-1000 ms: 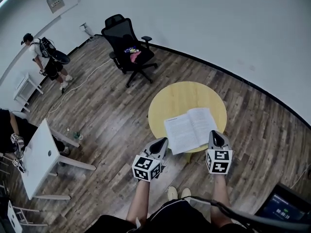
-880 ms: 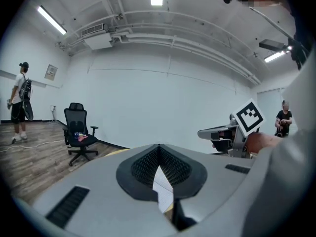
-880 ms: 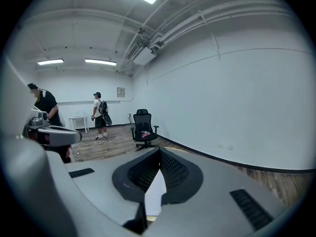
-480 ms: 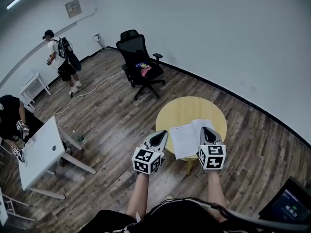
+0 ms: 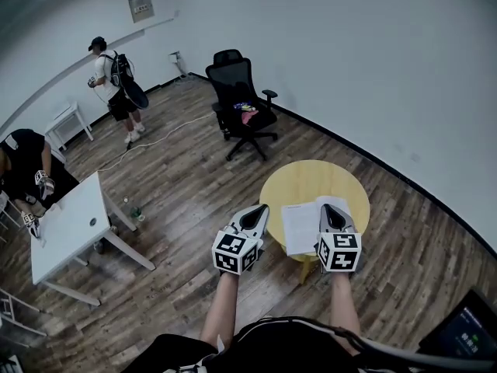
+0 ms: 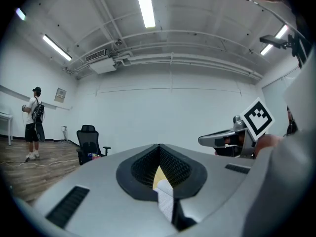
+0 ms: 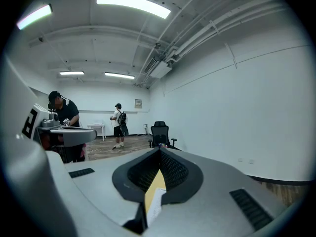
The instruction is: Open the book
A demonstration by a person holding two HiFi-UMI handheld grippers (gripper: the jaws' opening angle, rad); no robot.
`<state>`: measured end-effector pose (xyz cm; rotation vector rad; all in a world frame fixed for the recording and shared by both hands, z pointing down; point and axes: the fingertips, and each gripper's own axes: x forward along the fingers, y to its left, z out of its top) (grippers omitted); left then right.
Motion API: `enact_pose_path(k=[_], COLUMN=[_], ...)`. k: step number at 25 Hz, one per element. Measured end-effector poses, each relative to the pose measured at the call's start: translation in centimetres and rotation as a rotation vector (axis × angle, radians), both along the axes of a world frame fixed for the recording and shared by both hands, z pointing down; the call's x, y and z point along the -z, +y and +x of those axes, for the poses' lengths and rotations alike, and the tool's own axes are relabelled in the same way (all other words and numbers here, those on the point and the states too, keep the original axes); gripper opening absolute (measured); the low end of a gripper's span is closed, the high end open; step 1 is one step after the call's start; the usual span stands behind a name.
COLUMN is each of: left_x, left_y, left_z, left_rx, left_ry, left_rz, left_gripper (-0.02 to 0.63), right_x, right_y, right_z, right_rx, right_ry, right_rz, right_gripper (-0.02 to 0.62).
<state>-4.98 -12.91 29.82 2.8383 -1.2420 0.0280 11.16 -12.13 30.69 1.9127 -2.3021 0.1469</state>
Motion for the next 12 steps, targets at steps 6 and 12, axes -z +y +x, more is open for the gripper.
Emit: enact_pose_path(k=[6, 12], left_x=[-0.43, -0.55], left_y=[0.28, 0.36], left_z=[0.18, 0.00], left_rx=[0.002, -0.003], left_ry=[0.000, 0.002], left_rz=[-0.004, -0.010], left_gripper=[-0.002, -0.002], right_x=[-0.43, -0.69], right_y=[0.42, 0.74], right_z=[0.23, 0.02], right_rx=[0.002, -0.004], right_ry=[-0.002, 0.001], right_rz=[-0.008, -0.016], right_gripper=[0.005, 0.005])
